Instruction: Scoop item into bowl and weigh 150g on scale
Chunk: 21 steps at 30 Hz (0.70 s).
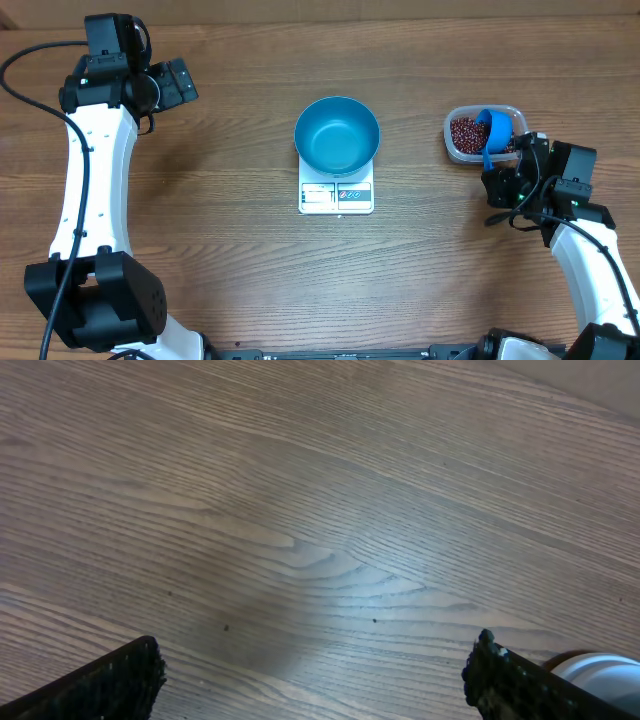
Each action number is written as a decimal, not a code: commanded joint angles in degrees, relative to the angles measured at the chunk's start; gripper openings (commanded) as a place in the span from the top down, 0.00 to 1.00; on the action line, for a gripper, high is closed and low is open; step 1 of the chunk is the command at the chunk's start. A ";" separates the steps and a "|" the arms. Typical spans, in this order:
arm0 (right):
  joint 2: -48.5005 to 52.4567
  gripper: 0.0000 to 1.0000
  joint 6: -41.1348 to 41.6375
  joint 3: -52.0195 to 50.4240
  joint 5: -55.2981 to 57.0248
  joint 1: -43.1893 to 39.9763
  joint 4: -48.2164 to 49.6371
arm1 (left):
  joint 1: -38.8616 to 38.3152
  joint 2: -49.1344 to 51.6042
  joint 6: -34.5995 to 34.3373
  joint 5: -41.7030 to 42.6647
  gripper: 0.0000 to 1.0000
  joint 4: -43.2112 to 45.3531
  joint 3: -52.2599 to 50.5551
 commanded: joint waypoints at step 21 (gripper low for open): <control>6.19 0.82 -0.02 0.70 -1.95 0.39 3.96 | -0.11 0.50 -0.17 0.24 0.00 0.09 0.39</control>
